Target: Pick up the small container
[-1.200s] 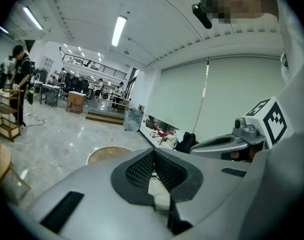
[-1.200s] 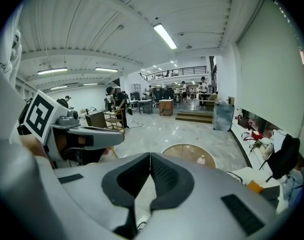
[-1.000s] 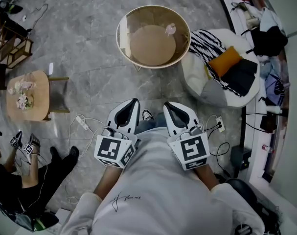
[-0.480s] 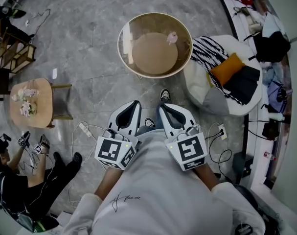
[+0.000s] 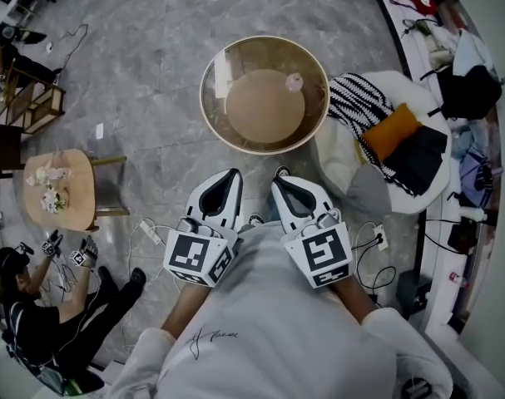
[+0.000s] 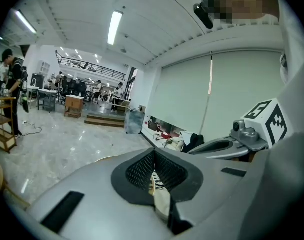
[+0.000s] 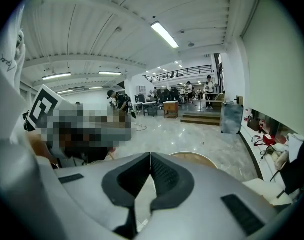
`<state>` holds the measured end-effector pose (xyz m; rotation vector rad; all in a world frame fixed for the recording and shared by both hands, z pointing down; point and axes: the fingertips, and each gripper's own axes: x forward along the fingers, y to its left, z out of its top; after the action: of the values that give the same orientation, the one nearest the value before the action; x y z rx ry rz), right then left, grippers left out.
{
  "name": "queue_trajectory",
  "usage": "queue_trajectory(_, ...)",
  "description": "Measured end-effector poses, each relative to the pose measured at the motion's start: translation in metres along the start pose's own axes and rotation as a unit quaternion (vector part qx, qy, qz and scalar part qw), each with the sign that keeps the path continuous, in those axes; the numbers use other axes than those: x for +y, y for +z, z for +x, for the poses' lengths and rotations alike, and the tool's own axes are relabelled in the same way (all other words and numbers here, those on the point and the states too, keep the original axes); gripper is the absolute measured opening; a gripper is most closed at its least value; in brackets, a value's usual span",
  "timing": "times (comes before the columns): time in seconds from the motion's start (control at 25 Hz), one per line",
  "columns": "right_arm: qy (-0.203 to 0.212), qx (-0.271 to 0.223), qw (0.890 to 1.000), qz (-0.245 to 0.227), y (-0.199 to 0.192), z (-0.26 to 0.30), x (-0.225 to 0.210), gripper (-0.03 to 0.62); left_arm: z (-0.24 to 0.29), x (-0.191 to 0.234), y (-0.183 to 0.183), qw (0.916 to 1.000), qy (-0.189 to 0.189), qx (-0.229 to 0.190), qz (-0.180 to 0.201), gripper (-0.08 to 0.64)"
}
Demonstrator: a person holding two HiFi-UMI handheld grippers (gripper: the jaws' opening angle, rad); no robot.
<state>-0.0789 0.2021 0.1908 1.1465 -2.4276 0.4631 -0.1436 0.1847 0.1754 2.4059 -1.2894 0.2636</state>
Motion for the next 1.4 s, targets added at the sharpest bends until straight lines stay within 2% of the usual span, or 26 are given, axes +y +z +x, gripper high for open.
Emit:
queue_trajectory(0.52, 0.030, 0.011, 0.999, 0.005, 0.018, 0.034, -0.095, 0.017, 0.087, 0.006, 0.024, 0.9987, 0.047, 0.020, -0.001, 0.018)
queue_trajectory(0.76, 0.030, -0.001, 1.000, -0.008, 0.024, 0.041, -0.132, 0.017, 0.113, 0.000, 0.032, 0.9975, 0.065, 0.018, -0.021, 0.018)
queue_trajectory(1.08, 0.036, 0.005, 0.999, 0.008, 0.018, 0.050, -0.165, 0.017, 0.129, 0.001, 0.030, 0.9955, 0.084, 0.036, -0.023, 0.018)
queue_trajectory(1.4, 0.048, 0.014, 0.999, -0.016, 0.015, 0.057, -0.169, 0.017, 0.135, -0.003, 0.027, 0.9963, 0.071, 0.039, -0.029, 0.018)
